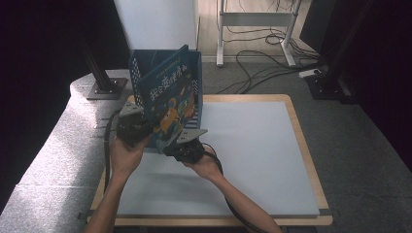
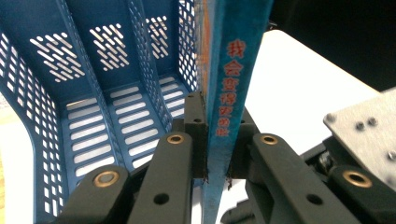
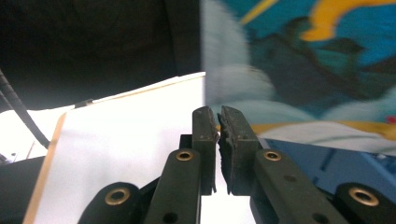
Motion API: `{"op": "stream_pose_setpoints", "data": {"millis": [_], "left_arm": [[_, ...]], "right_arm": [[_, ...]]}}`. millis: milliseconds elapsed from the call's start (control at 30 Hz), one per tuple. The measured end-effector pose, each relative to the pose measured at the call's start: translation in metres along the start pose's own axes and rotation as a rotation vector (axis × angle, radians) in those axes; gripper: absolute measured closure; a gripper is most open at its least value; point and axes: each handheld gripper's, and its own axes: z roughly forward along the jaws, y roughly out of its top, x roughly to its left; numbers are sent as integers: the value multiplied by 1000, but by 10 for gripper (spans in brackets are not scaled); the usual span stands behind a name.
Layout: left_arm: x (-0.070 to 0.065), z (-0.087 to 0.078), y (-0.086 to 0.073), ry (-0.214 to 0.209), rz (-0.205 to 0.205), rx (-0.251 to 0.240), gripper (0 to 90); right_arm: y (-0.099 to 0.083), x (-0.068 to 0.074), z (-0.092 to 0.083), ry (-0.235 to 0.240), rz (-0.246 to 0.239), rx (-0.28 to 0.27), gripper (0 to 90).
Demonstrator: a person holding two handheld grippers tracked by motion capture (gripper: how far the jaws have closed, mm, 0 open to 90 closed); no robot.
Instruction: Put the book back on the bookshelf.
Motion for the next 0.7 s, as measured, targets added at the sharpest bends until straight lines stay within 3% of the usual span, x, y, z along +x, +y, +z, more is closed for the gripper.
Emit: {"op": "stream_pose_setpoints", "data": {"millis": [300,500,700], "left_arm": [[-4,1,1,3,21,1,825],[-5,1,2,4,16,9,826],[-5,3,3,17,-16,0,829]], "right_arm": [[5,13,13,24,-21,-4,848],[10,17,20,-11,-29,-15,865],[11,19,21,-57,-40,-22,887]]}}
